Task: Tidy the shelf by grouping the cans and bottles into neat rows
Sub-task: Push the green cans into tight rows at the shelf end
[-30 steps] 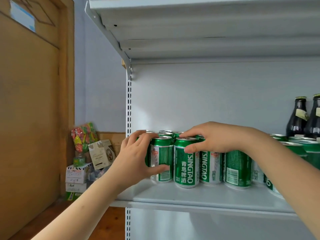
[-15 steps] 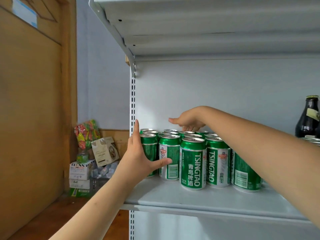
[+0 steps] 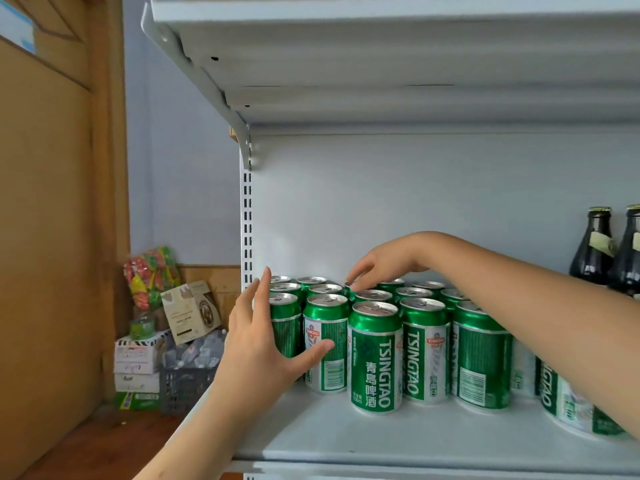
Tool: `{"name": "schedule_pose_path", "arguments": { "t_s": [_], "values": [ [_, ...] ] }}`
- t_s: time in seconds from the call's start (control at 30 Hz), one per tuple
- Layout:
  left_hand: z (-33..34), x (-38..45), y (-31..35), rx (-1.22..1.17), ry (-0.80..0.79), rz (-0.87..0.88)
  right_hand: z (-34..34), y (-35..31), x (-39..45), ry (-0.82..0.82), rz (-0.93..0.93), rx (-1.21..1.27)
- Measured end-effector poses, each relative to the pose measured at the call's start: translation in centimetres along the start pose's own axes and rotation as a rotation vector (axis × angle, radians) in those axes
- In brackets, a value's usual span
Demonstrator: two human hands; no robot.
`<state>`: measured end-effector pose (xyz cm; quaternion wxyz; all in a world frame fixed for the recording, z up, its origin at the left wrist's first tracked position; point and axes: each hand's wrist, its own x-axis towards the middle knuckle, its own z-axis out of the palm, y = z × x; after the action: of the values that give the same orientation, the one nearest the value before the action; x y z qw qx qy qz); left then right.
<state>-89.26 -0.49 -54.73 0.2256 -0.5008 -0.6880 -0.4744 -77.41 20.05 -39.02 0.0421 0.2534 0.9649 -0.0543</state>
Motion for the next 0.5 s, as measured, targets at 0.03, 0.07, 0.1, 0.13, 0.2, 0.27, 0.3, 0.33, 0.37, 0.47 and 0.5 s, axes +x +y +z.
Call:
{"name": "schedule_pose_path", "arguments": {
  "t_s": [0.03,0.07,0.1,0.13,0.2,0.27,0.3,0.33,0.37,0.47,0.5],
  "values": [
    [0.1,0.0,0.0,0.026,0.015,0.026,0.1,0.1,0.1,-0.021,0.014,0.004],
    [0.2,0.0,0.0,0.047,0.024,0.047,0.1,-0.1,0.4,-0.022,0.041,-0.005],
    [0.3,-0.1,0.0,0.065,0.026,0.064,0.0,-0.6,0.9,-0.014,0.078,-0.027],
    [0.4,-0.1,0.1,0.077,0.021,0.075,0.0,-1.2,1.5,0.000,0.109,-0.066],
    [0.5,-0.2,0.2,0.071,0.009,0.084,-0.3,-2.2,2.5,0.053,0.128,-0.155],
    [0.5,-0.1,0.2,0.055,0.004,0.089,-0.6,-2.5,3.2,0.126,0.140,-0.149],
    [0.6,0.0,0.0,0.055,-0.001,0.095,-0.5,-2.3,3.4,0.191,0.141,-0.117],
    [0.6,-0.1,-0.1,0.061,-0.006,0.099,-0.3,-2.0,3.4,0.275,0.136,-0.098],
    [0.7,-0.1,-0.2,0.071,-0.008,0.103,0.0,-1.8,3.6,0.346,0.125,-0.091],
    [0.7,-0.1,-0.3,0.121,0.003,0.112,1.3,-2.1,3.6,0.300,0.100,-0.152],
    [0.6,0.0,-0.3,0.154,0.009,0.113,1.6,-2.3,3.4,0.260,0.105,-0.193]
  ]
}}
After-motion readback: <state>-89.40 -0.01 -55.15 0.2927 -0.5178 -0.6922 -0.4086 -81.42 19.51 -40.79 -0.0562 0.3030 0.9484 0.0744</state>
